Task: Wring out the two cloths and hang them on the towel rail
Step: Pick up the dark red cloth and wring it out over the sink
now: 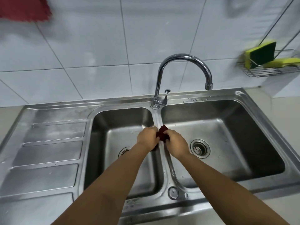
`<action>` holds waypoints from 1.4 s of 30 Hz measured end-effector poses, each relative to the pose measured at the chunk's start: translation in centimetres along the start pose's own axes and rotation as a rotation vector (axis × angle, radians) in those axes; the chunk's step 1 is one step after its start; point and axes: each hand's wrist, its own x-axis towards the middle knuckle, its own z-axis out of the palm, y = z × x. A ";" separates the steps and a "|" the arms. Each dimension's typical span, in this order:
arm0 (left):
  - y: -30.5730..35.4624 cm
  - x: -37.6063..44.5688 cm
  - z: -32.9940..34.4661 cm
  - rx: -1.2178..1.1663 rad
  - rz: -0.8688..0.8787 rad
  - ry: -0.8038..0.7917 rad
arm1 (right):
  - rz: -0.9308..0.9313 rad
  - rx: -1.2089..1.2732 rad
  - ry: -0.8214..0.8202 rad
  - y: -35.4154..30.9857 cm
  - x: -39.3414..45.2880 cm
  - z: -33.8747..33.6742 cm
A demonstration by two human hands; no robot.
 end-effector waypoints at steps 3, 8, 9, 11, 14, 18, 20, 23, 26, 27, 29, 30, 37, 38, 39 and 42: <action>0.4 -0.5 -0.3 0.096 0.020 0.032 | -0.013 -0.069 0.026 -0.1 -0.7 0.2; 0.6 -1.5 -3.1 -0.017 0.043 0.224 | 0.032 -0.035 0.109 -1.1 -2.1 1.0; 0.6 -1.8 -4.0 -0.052 0.049 0.251 | 0.038 -0.026 0.104 -1.5 -2.3 1.2; 0.3 -2.6 -5.6 -0.121 0.055 0.260 | 0.060 0.049 0.093 -2.4 -2.2 1.4; -0.7 -4.4 -7.7 -0.311 0.004 0.246 | 0.079 0.182 0.091 -4.5 -2.0 1.4; -2.9 -6.7 -9.6 -0.556 -0.028 0.272 | 0.076 0.179 0.123 -7.6 -1.3 0.9; -4.7 -8.0 -10.4 -0.650 -0.069 0.311 | 0.095 0.169 0.093 -9.1 -0.9 0.8; -7.9 -10.3 -10.9 -0.683 -0.157 0.365 | 0.070 0.345 0.004 -11.5 -0.9 1.0; -10.7 -12.4 -10.5 -0.519 -0.234 0.423 | -0.027 0.273 -0.087 -14.5 -1.4 1.2; -11.2 -13.1 -10.5 -0.480 -0.253 0.445 | -0.051 0.239 -0.086 -15.2 -1.5 1.3; -11.9 -14.2 -10.3 -0.508 -0.255 0.477 | -0.083 0.203 -0.098 -16.7 -1.5 1.7; -12.1 -14.6 -10.2 -0.524 -0.249 0.491 | -0.095 0.187 -0.117 -17.3 -1.5 1.9; -13.5 -17.6 -8.4 -0.242 -0.005 0.452 | -0.159 0.076 -0.345 -19.4 -0.7 2.1; -13.9 -17.8 -7.7 -0.151 0.062 0.460 | -0.159 0.069 -0.397 -19.4 -0.5 2.0; -14.3 -17.8 -6.9 -0.026 0.120 0.472 | -0.153 0.077 -0.462 -19.5 -0.5 1.7; -15.2 -17.5 -5.3 0.254 0.146 0.468 | -0.103 0.131 -0.699 -19.7 -1.0 1.1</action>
